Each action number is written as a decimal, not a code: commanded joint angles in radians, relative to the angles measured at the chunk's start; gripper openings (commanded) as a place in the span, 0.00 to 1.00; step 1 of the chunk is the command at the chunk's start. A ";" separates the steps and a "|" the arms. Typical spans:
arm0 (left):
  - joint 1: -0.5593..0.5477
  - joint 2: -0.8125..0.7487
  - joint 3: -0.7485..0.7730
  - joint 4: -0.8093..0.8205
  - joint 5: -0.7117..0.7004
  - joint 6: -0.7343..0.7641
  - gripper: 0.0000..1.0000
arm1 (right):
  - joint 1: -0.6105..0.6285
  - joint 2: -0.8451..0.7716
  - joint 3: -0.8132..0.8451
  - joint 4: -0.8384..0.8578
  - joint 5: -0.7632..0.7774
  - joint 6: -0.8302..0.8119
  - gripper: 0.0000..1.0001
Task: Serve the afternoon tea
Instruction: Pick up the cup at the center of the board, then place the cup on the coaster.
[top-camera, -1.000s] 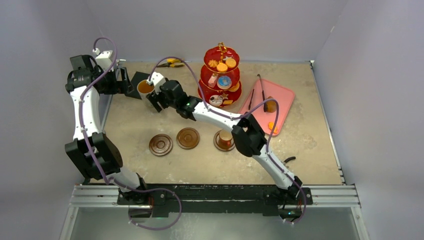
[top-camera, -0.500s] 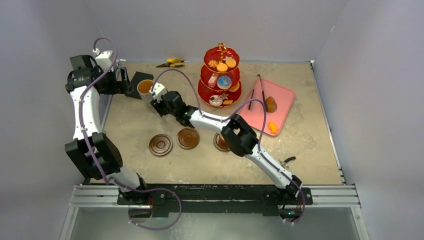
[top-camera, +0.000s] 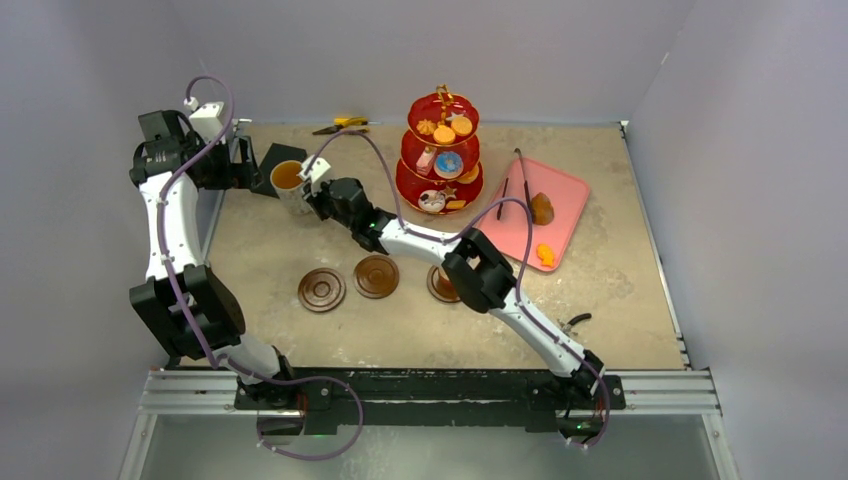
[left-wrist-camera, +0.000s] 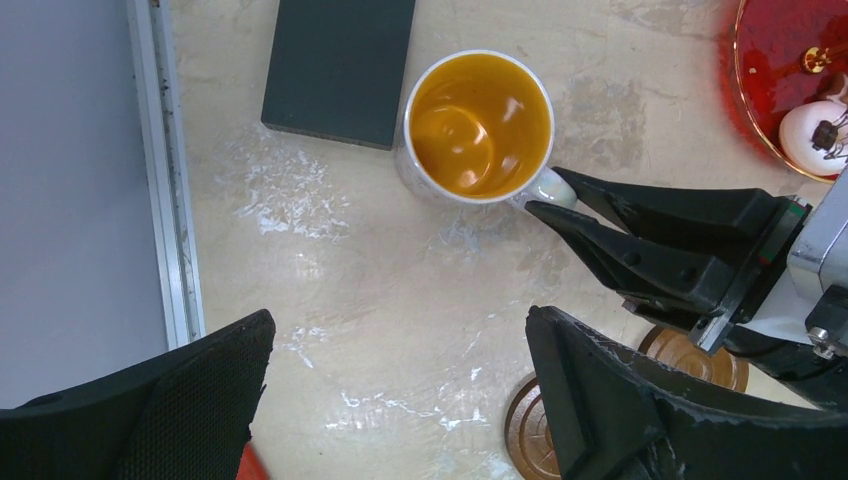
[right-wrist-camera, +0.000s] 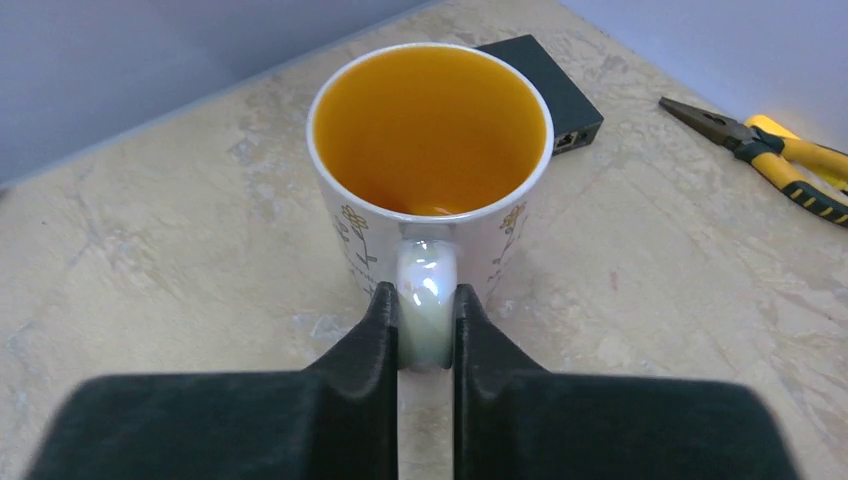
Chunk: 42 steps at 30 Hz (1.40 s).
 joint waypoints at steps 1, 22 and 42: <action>0.014 -0.014 0.000 0.021 -0.002 0.019 0.98 | -0.005 -0.006 0.041 0.052 -0.023 0.003 0.00; 0.015 -0.069 -0.009 -0.001 0.018 0.016 0.97 | -0.005 -0.622 -0.609 0.293 -0.003 0.077 0.00; 0.015 -0.089 -0.019 -0.008 0.062 0.005 0.97 | 0.106 -1.046 -1.273 0.395 0.146 0.215 0.00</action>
